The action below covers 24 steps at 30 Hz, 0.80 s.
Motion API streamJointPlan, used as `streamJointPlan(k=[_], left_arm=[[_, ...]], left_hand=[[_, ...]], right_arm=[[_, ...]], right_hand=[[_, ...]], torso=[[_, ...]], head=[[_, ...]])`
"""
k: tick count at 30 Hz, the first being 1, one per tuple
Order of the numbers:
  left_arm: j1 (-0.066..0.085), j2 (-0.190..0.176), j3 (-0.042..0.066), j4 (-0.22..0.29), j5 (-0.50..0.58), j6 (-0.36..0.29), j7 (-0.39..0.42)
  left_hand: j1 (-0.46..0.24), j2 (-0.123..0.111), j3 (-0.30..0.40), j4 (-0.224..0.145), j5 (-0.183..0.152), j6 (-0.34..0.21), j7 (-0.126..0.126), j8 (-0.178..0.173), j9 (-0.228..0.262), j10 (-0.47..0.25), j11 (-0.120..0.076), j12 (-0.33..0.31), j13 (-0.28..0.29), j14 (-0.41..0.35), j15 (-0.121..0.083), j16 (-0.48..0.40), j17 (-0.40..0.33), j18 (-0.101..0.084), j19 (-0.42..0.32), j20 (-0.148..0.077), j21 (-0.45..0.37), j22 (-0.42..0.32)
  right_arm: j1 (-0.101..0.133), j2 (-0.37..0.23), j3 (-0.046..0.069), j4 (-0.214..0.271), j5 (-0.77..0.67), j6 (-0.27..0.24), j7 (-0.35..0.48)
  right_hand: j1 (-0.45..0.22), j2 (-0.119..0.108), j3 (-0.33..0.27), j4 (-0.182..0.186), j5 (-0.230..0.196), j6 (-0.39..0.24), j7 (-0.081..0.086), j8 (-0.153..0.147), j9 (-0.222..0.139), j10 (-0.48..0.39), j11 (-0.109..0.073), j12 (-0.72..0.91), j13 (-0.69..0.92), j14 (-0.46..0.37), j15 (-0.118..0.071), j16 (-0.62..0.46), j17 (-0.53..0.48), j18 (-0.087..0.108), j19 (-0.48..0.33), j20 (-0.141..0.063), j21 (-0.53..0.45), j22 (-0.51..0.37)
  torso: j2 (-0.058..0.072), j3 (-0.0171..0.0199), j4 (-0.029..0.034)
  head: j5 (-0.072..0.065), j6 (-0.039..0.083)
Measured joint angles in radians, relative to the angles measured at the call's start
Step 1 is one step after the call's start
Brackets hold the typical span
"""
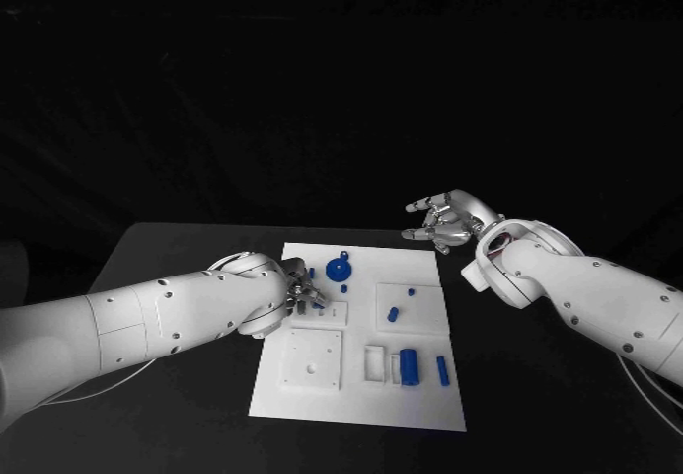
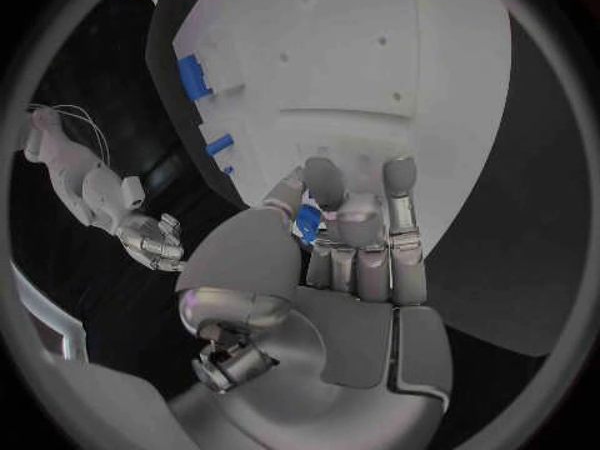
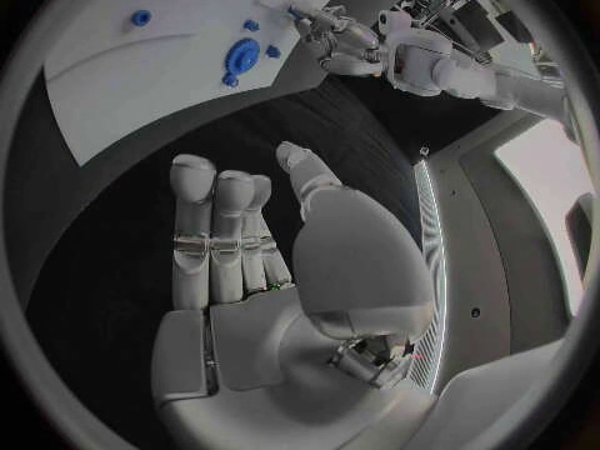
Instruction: Assemble the parts on the task board
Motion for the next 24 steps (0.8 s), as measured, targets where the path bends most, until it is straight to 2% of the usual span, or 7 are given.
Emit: streamJointPlan(k=[13,24], left_arm=[[-0.002,0.005,0.001,-0.004,-0.01,0.039,-0.004],[-0.002,0.007,0.002,-0.003,-0.014,0.057,-0.006]], left_hand=[[0.001,0.0,-0.001,0.001,0.0,0.0,0.0,-0.003,0.001,0.0,0.0,0.0,-0.001,0.0,0.0,0.0,-0.001,0.0,0.0,0.0,0.0,0.0],[0.001,0.0,-0.004,0.001,-0.004,0.0,0.0,0.001,0.02,0.0,0.0,0.0,-0.002,0.0,0.0,0.0,-0.003,0.0,0.0,0.0,0.0,0.0]], right_arm=[[-0.003,0.003,0.0,-0.002,0.0,0.004,0.0],[-0.006,0.005,0.0,-0.004,0.0,0.007,0.0]], right_hand=[[0.0,0.0,0.0,0.0,0.0,0.007,-0.001,0.0,0.0,0.0,0.0,0.0,0.0,0.0,0.0,0.0,0.0,0.0,0.0,0.0,0.0,0.0],[0.0,0.0,0.0,0.0,0.0,0.007,-0.001,0.0,0.0,0.0,0.0,0.0,0.0,0.0,0.0,0.0,0.0,0.0,0.0,0.0,0.0,0.0]], torso=[[0.0,0.0004,0.0005],[0.0,0.0008,0.0006]], head=[[0.0,-0.004],[0.001,-0.007]])
